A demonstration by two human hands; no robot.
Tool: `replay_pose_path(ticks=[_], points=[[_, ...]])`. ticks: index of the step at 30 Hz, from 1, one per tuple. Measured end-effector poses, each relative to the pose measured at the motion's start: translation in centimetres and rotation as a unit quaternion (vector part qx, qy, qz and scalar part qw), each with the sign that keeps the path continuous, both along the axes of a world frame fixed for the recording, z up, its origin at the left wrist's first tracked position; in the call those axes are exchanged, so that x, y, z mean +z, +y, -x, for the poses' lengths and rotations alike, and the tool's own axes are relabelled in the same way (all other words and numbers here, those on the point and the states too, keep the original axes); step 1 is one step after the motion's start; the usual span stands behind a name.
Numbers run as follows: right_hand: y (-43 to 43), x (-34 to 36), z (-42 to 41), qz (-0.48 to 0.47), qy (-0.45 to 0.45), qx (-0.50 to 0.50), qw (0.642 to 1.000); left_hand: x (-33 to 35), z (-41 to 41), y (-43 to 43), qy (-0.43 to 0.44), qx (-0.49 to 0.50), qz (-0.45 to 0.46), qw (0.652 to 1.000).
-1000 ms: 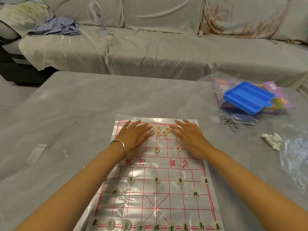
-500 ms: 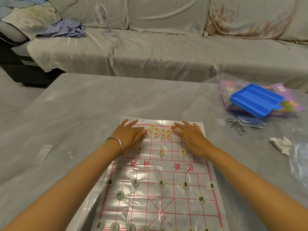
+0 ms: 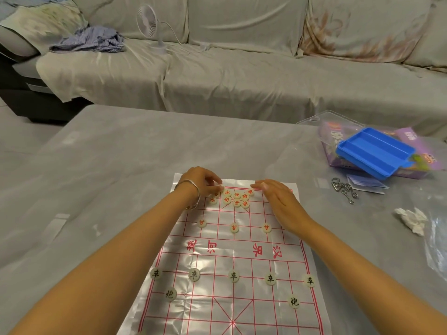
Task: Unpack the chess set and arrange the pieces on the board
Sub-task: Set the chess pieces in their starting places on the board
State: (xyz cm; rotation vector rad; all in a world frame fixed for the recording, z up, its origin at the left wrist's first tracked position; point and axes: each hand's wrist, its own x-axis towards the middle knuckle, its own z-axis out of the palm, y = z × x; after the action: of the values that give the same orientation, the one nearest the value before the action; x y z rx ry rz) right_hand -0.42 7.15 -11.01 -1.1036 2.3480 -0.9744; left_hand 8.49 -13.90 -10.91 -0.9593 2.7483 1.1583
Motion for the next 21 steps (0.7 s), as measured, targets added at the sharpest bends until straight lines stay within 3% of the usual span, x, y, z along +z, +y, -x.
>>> replay_pose_path(ticks=[8, 14, 21], points=[[1.0, 0.2, 1.5, 0.053, -0.007, -0.057, 0.997, 0.0, 0.2, 0.0, 0.033, -0.027, -0.041, 0.998], [4.4, 0.8, 2.9, 0.074, -0.022, -0.113, 0.991, 2.5, 0.9, 3.1, 0.145, -0.032, -0.055, 0.987], [8.1, -0.8, 2.7, 0.078, 0.0, -0.131, 0.988, 2.0, 4.1, 11.6, 0.074, -0.133, -0.095, 0.984]])
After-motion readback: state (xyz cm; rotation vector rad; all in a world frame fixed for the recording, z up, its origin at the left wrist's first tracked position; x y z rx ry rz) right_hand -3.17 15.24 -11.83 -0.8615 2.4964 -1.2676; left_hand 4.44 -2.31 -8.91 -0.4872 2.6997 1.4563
